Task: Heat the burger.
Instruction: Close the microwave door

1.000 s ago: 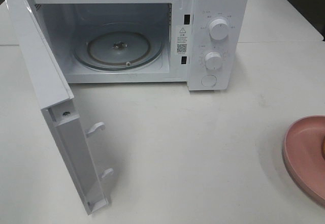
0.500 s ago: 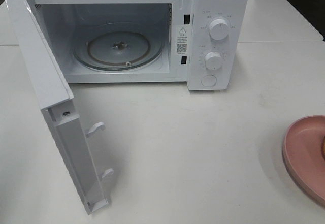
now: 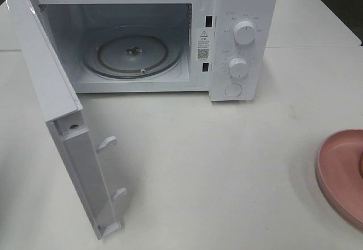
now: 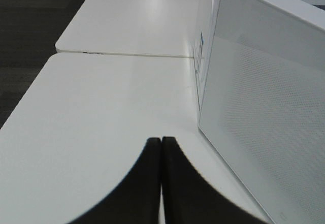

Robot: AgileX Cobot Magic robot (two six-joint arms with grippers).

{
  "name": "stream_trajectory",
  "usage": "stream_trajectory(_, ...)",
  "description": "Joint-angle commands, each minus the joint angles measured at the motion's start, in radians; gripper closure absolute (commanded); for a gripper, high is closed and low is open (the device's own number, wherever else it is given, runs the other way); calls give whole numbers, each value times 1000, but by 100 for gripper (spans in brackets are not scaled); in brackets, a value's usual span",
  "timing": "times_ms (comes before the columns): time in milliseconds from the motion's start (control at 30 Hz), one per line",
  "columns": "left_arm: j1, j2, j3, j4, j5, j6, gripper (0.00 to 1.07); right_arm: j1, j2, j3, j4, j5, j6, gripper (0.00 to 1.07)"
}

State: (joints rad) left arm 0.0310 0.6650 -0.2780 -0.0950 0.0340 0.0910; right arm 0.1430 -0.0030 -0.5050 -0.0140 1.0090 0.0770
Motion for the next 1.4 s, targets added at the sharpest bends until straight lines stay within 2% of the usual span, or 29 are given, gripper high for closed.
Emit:
stream_trajectory(33,3,51,36,-4,-156,-4,107,-3,-28,3,3,-14,-9,32)
stream_trajectory(100,-2,153,70,17,-327,-5,107,-3,-28,3,3,-14,-9,32)
stream_trajectory(200,-4,175,72,22,-356,-5,107,-3,-28,3,3,-14,-9,32)
stream_trajectory(300,-9,261,72,53,-419,-8,107,-3,-28,3,3,-14,-9,32)
stream_trajectory(367,-9,337,72,105,-481,-66,107,-3,-28,3,3,-14,-9,32)
stream_trajectory(400,-9,337,72,105,-481,-66,107,-3,-28,3,3,-14,-9,32)
stream_trajectory(433,-9,380,72,158,-528,-136,107,-3,-28,3,3,-14,-9,32)
stream_trajectory(467,-9,380,72,158,-528,-136,107,-3,-28,3,3,-14,-9,32)
stream_trajectory(500,-9,424,72,244,-577,-222,107,-3,-28,3,3,-14,-9,32)
stream_trajectory(533,-9,446,72,282,-599,-253,107,-3,-28,3,3,-14,-9,32)
stream_trajectory(567,-9,446,72,282,-599,-253,107,-3,-28,3,3,-14,-9,32)
stream_trajectory(600,-9,482,72,374,-652,-317,107,-3,-28,3,3,-14,-9,32)
stream_trajectory(633,-9,502,71,409,-684,-342,107,-3,-28,3,3,-14,-9,32)
stream_trajectory(667,-9,502,71,409,-684,-342,107,-3,-28,3,3,-14,-9,32)
stream_trajectory(733,-9,571,53,507,-757,-407,107,-3,-28,3,3,-14,-9,32)
stream_trajectory(1067,-15,653,39,585,-865,-441,107,-3,-28,3,3,-14,-9,32)
stream_trajectory(1300,-122,688,14,571,-862,-427,107,-3,-28,3,3,-14,-9,32)
stream_trajectory(1400,-168,711,7,525,-862,-427,107,-3,-28,3,3,-14,-9,32)
